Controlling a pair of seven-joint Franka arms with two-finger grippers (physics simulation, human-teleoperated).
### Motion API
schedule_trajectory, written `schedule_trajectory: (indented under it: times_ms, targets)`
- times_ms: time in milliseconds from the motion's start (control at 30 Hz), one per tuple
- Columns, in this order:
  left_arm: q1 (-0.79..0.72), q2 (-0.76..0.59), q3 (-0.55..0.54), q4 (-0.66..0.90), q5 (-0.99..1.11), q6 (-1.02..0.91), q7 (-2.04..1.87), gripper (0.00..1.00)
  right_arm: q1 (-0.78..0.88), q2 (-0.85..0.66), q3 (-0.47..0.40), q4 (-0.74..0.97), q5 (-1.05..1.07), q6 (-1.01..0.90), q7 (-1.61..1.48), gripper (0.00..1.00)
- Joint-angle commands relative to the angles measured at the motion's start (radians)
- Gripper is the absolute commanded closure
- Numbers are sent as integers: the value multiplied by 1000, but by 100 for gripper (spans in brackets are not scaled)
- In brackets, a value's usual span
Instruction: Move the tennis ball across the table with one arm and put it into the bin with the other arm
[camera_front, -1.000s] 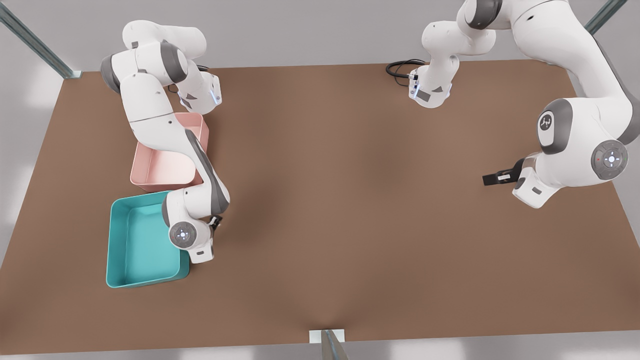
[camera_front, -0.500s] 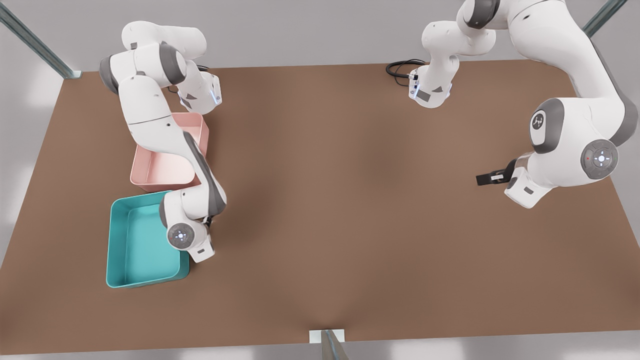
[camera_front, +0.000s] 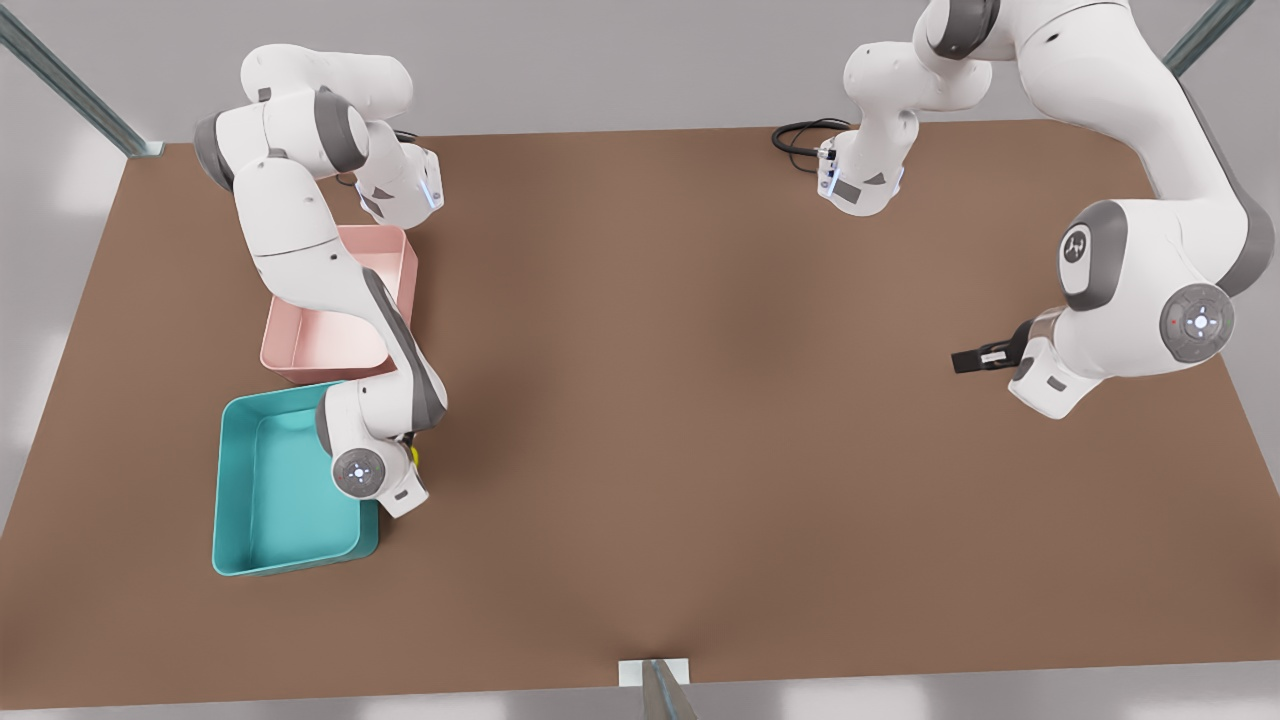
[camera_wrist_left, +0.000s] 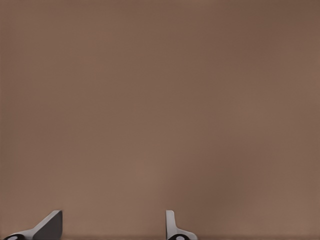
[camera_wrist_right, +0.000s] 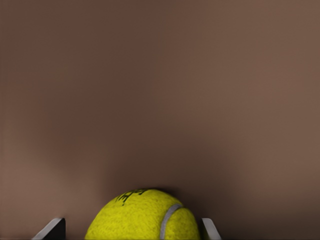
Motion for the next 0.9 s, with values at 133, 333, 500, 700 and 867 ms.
schedule_trajectory:
  times_ms: [133, 333, 500, 700, 867]
  targets:
    - [0, -1, 0, 0, 2, -1, -6, 0, 5, 1, -1, -28, 0, 50, -96, 0]
    - [-2, -1, 0, 0, 4, -2, -6, 0, 2, -37, 1, -106, 2, 80, -87, 0]
    - [-2, 1, 0, 0, 4, -1, -6, 0, 4, -45, 2, -103, 0, 83, -90, 48]
    - [-2, 1, 0, 0, 2, -1, -6, 0, 7, -62, 18, -51, 39, 69, -79, 61]
    - [-2, 1, 0, 0, 4, -1, -6, 0, 0, -139, 18, -8, 183, 9, -77, 65]
